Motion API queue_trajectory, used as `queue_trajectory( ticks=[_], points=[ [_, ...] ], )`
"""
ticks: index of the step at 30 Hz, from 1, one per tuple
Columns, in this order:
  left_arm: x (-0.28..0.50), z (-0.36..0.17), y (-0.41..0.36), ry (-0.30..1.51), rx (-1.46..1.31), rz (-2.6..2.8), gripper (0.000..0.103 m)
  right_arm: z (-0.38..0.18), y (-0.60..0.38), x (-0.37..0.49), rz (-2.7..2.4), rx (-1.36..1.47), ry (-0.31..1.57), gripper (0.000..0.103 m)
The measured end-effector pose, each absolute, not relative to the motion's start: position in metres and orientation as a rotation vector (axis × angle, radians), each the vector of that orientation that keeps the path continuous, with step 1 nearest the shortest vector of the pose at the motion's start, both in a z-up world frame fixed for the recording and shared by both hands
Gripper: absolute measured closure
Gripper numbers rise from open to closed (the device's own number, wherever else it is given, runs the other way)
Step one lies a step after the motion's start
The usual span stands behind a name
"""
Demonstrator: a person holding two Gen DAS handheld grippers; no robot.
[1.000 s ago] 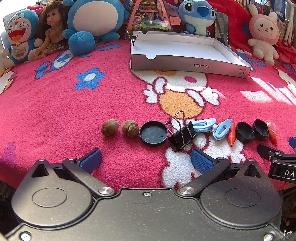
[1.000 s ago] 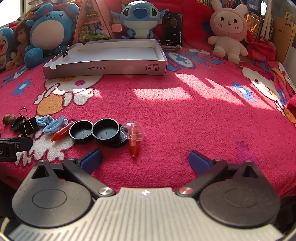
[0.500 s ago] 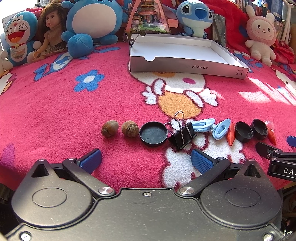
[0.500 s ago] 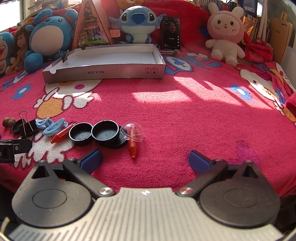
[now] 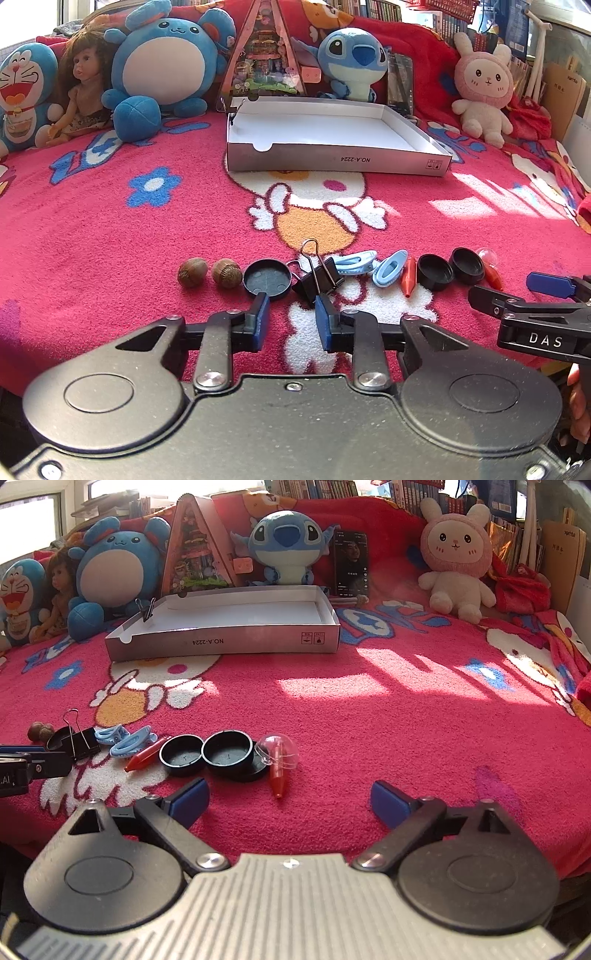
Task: Organize rigid objects
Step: 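Grasp the flat black lid with the left tool while the right tool grasps a black cap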
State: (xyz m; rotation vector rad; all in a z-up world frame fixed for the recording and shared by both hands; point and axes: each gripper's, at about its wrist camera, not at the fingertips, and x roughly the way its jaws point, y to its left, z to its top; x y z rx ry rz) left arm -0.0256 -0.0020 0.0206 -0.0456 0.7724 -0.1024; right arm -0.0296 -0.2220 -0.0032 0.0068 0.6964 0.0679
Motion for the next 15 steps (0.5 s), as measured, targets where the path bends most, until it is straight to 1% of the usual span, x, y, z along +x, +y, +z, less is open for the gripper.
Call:
queue_trajectory(
  ticks=[2, 4, 5, 6, 7, 10, 15],
  points=[
    [-0.025, 0.02, 0.001, 0.771, -0.054, -0.094, 0.081, 0.0, -0.221, -0.034, 0.085, 0.015, 0.675, 0.018],
    [-0.026, 0.019, 0.004, 0.765, -0.044, -0.069, 0.083, 0.003, -0.217, -0.037, 0.097, 0.016, 0.655, 0.033],
    [-0.025, 0.02, 0.005, 0.761, -0.04, -0.055, 0.083, 0.004, -0.216, -0.038, 0.104, 0.017, 0.646, 0.038],
    [-0.025, 0.02, 0.007, 0.757, -0.039, -0.044, 0.083, 0.005, -0.215, -0.039, 0.112, 0.02, 0.638, 0.048],
    [-0.025, 0.02, 0.009, 0.754, -0.038, -0.038, 0.083, 0.007, -0.214, -0.04, 0.124, 0.024, 0.629, 0.053],
    [-0.022, 0.019, 0.012, 0.748, -0.045, -0.036, 0.082, 0.009, -0.209, -0.039, 0.165, 0.02, 0.618, 0.062],
    [-0.016, 0.016, 0.011, 0.746, -0.048, -0.037, 0.081, 0.007, -0.201, -0.033, 0.203, 0.023, 0.635, 0.063]
  ],
)
